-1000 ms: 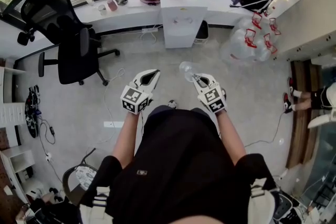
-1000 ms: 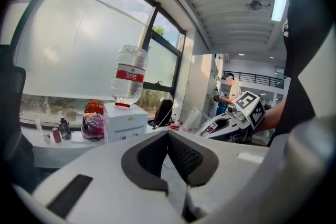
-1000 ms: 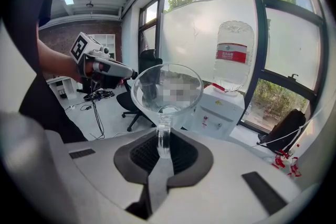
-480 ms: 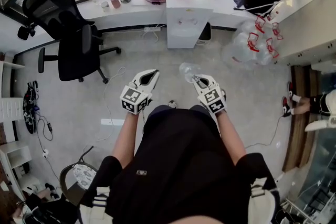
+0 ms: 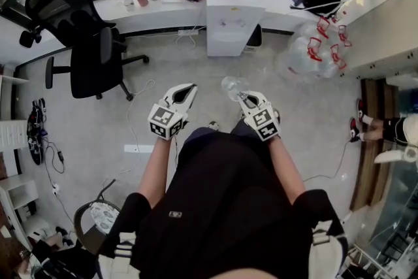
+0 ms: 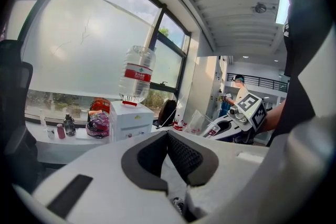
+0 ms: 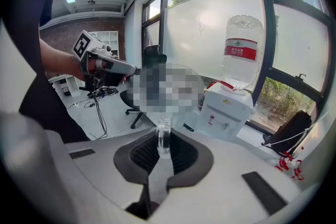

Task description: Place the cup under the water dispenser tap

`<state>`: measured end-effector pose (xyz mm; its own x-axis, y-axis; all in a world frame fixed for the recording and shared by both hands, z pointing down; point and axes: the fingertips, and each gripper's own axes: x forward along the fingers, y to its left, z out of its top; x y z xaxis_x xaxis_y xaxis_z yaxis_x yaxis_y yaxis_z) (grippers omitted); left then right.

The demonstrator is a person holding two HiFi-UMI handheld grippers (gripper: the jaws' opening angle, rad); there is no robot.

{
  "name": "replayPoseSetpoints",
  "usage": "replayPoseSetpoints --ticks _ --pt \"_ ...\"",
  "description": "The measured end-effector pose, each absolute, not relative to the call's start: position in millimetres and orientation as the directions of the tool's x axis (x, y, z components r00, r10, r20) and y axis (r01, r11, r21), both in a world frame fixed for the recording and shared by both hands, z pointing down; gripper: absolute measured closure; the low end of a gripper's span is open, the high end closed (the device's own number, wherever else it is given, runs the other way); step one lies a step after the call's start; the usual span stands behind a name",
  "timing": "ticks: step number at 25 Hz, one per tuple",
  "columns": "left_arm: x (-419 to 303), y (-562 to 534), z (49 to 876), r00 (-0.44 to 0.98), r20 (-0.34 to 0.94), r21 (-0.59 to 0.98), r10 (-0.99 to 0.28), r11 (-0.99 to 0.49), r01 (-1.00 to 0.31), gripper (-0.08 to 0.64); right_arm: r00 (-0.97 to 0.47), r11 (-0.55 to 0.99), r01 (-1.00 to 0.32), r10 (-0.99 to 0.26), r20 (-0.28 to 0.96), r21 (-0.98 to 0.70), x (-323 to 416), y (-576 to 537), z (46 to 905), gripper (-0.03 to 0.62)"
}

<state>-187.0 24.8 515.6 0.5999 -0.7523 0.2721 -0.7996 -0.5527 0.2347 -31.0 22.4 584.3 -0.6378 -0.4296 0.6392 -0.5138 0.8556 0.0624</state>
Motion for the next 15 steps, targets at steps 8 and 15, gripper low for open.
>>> replayPoseSetpoints --ticks 8,15 --pt "-208.0 28.8 514.3 0.553 0.269 0.230 -0.789 -0.505 -0.832 0.560 -0.655 0.875 -0.478 -0.408 0.635 0.069 -43.4 21.4 584.5 0.580" --pt "-209.8 26.2 511.9 0.544 0.270 0.223 -0.795 -0.498 -0.838 0.560 -0.672 0.882 -0.466 -0.404 0.621 0.070 -50.9 12.0 583.2 0.580"
